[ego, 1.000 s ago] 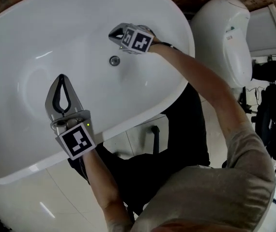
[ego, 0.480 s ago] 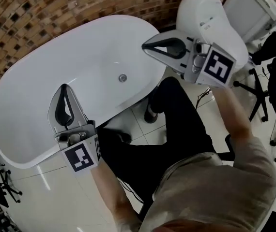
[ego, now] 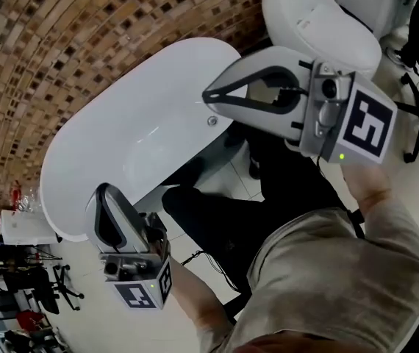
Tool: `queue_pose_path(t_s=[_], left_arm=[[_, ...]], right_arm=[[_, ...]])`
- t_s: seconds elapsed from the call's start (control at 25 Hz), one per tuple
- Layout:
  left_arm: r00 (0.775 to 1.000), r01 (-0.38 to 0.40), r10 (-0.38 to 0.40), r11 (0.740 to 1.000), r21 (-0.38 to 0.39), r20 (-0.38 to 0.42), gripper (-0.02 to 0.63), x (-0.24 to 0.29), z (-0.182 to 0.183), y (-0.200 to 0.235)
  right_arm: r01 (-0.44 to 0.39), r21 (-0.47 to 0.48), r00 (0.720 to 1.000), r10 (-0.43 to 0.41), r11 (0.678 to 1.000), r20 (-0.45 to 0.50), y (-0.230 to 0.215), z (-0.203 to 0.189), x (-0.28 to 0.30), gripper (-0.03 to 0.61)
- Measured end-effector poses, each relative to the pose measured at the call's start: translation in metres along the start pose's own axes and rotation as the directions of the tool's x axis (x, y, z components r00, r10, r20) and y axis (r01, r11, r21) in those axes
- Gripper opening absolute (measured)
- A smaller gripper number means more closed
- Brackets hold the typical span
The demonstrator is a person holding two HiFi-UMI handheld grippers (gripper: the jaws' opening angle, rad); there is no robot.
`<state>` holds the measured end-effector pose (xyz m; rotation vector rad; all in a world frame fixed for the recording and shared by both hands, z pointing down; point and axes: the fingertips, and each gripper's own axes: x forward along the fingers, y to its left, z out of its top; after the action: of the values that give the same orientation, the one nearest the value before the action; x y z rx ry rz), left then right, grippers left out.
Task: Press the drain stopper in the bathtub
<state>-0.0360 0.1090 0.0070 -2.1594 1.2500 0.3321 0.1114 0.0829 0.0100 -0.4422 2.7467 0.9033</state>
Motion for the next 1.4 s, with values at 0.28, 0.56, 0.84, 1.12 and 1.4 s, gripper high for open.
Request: queue_pose_path(t_s=[0.28,0.56,0.84,1.12,1.4], left_arm=[[0.996,0.088,-0.087,0.995,-0.046,0.038,0.006,-0.013,0.042,-0.041],[0.989,0.143,-0.139,0.984,-0.107,0.044,0.006,-0.010,0.061,-0.050],[0.988,0.148,-0.137,0.975,-0.166,0.075,0.008,-0.015,0.065,-0.047],[0.977,0.209,-0.199,0.959,-0.192,0.073,0.006,-0.017,0.057,-0.066],[0.974,0.224,-0.218,0.961,-0.161,0.052,0.006,-0.013,0.055,-0.073]], right_arm=[[0.013,-0.176,0.999,-0.004,0.984,0.047,0.040,0.065,-0.021,0.000],[0.028,-0.183,0.995,-0.010,0.983,0.098,0.032,0.091,-0.042,0.000],[0.004,-0.223,0.998,0.011,0.975,0.065,0.039,0.085,-0.046,0.000],[-0.016,-0.258,0.998,0.031,0.966,0.054,0.051,0.080,-0.037,0.000],[-0.033,-0.277,0.999,0.040,0.960,0.021,0.054,0.075,-0.032,0.000]])
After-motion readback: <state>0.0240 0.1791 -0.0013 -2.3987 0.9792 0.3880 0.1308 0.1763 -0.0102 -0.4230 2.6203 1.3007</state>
